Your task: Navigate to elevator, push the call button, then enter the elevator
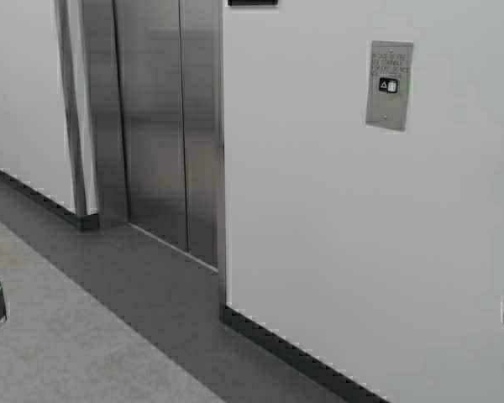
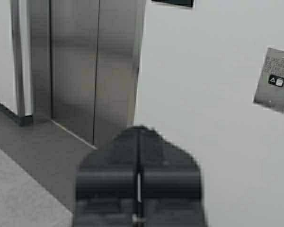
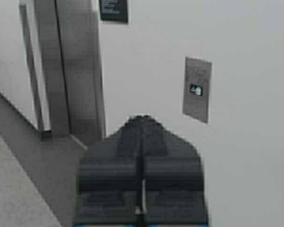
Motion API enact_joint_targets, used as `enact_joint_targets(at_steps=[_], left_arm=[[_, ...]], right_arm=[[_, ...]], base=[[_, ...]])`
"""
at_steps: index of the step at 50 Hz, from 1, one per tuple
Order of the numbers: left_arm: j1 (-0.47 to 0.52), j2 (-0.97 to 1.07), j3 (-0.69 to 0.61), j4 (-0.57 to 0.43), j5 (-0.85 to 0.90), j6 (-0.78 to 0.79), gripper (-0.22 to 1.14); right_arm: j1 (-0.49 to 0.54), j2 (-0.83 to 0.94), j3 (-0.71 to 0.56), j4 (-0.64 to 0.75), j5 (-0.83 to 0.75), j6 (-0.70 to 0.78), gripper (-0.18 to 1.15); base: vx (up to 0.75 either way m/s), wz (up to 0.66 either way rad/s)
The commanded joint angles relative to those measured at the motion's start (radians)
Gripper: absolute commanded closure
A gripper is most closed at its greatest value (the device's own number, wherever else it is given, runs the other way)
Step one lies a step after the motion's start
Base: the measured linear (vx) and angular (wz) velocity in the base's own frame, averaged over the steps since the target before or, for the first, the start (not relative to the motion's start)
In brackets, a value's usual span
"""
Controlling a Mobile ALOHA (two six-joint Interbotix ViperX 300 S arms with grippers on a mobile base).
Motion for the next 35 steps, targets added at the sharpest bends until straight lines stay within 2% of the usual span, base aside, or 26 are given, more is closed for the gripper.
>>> enact_joint_targets(at_steps=[1, 12, 27, 35], left_arm=[[-0.003, -0.014, -0.011, -0.002, -0.003, 0.003, 0.9], [-0.003, -0.021, -0.018, -0.003, 0.0, -0.012, 0.9], [-0.003, -0.046, -0.017, -0.002, 0.015, -0.012, 0.9], [-0.003, -0.046, -0.017, -0.003, 0.025, 0.0, 0.9]], right_arm=[[0.017, 0.006, -0.034, -0.026, 0.021, 0.002, 0.92], [0.017, 0.015, -0.044, -0.041, 0.049, -0.003, 0.92], [0.017, 0.051, -0.097, -0.069, 0.183, -0.026, 0.92], [0.017, 0.069, -0.137, -0.144, 0.262, -0.023, 0.92]], base=[[0.46, 0.02], [0.41, 0.09], [0.35, 0.14], [0.33, 0.15]])
